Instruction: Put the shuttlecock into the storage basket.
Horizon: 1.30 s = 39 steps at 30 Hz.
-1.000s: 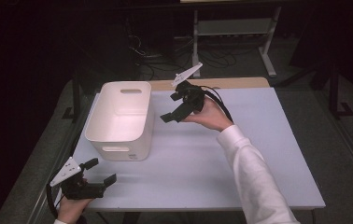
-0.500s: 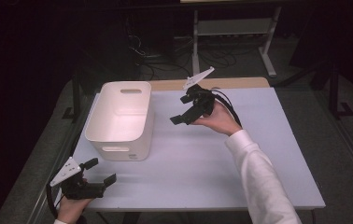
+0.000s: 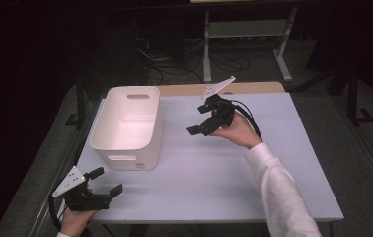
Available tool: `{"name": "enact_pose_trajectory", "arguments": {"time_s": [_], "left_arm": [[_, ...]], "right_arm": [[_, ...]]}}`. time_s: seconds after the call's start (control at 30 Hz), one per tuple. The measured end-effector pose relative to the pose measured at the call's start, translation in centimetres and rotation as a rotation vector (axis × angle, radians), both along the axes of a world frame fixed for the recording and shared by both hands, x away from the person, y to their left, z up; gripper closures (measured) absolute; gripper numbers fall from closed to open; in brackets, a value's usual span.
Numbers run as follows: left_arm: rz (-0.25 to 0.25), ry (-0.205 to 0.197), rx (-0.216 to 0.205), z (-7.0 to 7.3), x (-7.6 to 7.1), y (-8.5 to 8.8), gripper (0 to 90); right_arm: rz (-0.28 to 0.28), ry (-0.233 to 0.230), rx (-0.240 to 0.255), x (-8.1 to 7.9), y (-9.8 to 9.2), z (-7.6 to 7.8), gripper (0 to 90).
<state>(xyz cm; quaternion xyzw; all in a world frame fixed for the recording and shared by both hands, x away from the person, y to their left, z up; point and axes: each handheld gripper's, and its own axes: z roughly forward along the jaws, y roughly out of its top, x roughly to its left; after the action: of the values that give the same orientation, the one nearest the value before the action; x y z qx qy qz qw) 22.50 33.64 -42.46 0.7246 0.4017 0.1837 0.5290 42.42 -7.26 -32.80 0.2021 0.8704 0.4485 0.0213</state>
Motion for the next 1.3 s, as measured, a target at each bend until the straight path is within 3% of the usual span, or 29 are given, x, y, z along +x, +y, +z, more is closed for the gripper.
{"name": "enact_pose_trajectory", "arguments": {"time_s": [0.27,1.3], "left_arm": [[0.0,-0.001,-0.003,0.0,0.0,0.0,0.0],[0.004,-0.005,-0.005,0.0,0.0,0.0,0.0]], "right_arm": [[-0.021,0.044,0.018,-0.5,-1.0,-1.0,0.0],[-0.113,0.036,0.047,-3.0,-6.7,-3.2,0.0]]}}
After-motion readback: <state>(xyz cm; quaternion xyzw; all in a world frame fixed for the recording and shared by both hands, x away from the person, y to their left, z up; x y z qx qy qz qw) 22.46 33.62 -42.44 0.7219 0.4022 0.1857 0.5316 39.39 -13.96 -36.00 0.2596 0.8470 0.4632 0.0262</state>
